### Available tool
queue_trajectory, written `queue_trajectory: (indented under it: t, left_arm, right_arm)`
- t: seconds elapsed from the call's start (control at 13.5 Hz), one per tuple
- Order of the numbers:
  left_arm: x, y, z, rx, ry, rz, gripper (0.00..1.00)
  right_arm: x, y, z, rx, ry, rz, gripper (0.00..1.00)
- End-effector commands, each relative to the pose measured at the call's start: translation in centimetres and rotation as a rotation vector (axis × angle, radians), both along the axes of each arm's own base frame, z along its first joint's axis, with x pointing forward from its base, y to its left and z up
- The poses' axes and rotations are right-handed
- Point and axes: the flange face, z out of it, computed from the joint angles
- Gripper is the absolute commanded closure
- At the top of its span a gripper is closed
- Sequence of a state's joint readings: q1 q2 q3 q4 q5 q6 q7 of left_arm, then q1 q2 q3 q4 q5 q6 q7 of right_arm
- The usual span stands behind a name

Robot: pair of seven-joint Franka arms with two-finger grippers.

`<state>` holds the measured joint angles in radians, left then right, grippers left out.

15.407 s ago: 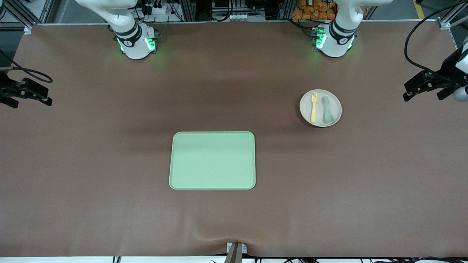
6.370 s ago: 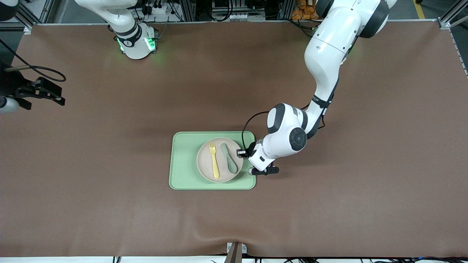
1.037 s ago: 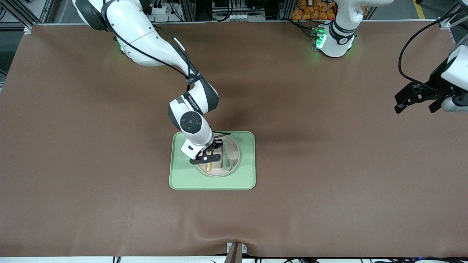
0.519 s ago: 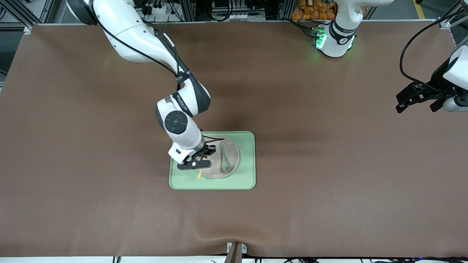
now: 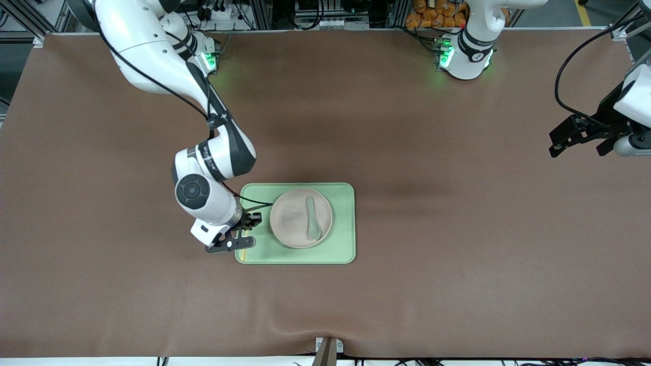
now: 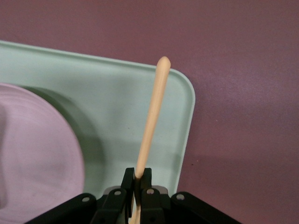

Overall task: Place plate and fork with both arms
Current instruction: 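Move the fork beside the plate and lower it onto the tray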

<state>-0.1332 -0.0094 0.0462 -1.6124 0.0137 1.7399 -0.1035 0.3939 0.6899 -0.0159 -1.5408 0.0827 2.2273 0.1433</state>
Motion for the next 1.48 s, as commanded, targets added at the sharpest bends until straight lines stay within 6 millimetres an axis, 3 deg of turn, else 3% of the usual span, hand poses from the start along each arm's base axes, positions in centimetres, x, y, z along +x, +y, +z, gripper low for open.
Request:
queue_trajectory:
  t: [0.0, 0.44, 0.59, 0.67, 0.74, 0.89, 1.11, 1.41]
  left_arm:
    - [-0.4, 0.1, -0.1, 0.000, 0.033, -0.022, 0.00]
    - [-0.4, 0.4, -0.3, 0.002, 0.045, -0.025, 0.00]
    - [-0.4, 0.5, -0.4, 0.002, 0.047, -0.028, 0.00]
    - [-0.4, 0.5, -0.3, 0.002, 0.045, -0.029, 0.00]
    - [-0.4, 0.5, -0.4, 0.002, 0.047, -0.029, 0.00]
    - [-0.4, 0.5, -0.4, 0.002, 0.048, -0.025, 0.00]
    - [-0.4, 0.5, -0.4, 0.002, 0.048, -0.029, 0.00]
    - [-0.2, 0.5, -0.7, 0.003, 0.053, -0.028, 0.00]
  right_arm:
    - [-0.9, 0.6, -1.6, 0.005, 0.022, 0.060, 1.00]
    - [-3.0, 3.6, -5.3, -0.008, 0.050, 0.109, 1.00]
    - [-3.2, 3.7, -6.1, -0.009, 0.050, 0.112, 1.00]
    - [-3.2, 3.6, -6.0, -0.009, 0.050, 0.112, 0.67]
    - [-3.0, 3.2, -5.9, -0.009, 0.050, 0.106, 0.04]
    - [-2.7, 2.5, -5.7, -0.010, 0.052, 0.096, 0.00]
    - [-1.5, 1.1, -3.4, 0.002, 0.024, 0.070, 0.00]
    - [1.0, -3.2, 2.7, 0.028, -0.052, 0.003, 0.00]
